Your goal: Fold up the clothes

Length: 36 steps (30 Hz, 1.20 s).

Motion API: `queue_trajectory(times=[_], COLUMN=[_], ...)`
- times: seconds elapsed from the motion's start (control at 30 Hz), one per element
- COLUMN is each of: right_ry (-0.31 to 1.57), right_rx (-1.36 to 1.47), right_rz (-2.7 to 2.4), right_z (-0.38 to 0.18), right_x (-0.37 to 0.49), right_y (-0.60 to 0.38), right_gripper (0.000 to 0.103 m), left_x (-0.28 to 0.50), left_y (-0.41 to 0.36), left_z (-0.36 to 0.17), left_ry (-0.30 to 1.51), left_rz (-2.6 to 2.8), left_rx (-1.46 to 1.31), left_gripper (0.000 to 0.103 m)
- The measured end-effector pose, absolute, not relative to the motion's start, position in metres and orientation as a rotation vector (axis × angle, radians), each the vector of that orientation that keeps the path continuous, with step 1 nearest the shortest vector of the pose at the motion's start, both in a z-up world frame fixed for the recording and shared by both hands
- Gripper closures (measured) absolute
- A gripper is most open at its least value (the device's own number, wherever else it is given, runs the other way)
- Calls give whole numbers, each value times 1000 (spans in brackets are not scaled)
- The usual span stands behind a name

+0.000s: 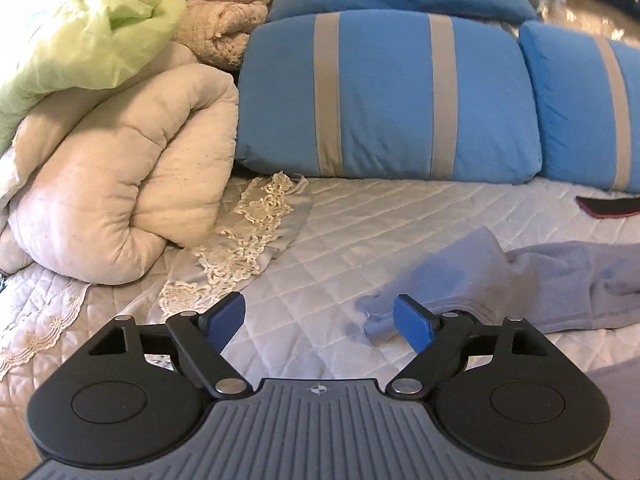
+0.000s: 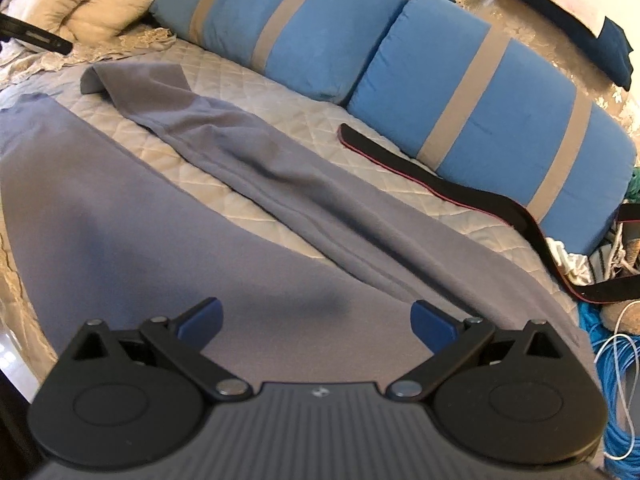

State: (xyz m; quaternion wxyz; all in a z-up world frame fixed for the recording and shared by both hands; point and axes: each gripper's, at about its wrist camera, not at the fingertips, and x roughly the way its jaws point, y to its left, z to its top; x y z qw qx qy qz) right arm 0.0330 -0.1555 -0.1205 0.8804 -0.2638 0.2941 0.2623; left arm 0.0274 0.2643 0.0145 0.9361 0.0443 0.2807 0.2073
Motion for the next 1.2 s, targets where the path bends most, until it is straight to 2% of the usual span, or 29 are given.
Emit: queue_trajectory(times=[0.17,0.37,0.57,0.87,1.0,1.03,1.07,1.1,1.13,1.2], right_ry=[643,584,578,541,556,556,556,555,555,556], right_rx=[-521,-516,-485,-495,-490,-490,-490,-492,-494,-498], right_rz=[572,568,547,549,549,551,553,555,557,559], right_z=[-121,-108,-99,-96,-97,-96,-96,-96,-96,-96], right_x=[31,20,22,21,24,23,23,23,22,22], right_y=[-145,-141,-151,-167,-170,-170,-170,-170,-169,-168], right_gripper=[0,0,0,0,0,0,0,0,0,0], left_x=[22,53,88,112,118,120,124,128,131,133], left_y=[268,276,294,359,365,364,362,360,356,344], left_z=[26,12,-9,-53,-65,-67,-69,-70,-68,-58], left_ry=[564,602,646,732,725,731,746,769,791,786], left_rz=[348,257,158,154,123,108,86,75,90,136], left_rx=[40,-63,-255,-750,-838,-850,-861,-856,-822,-661], left_gripper=[22,22,22,23,25,31,61,97,101,102])
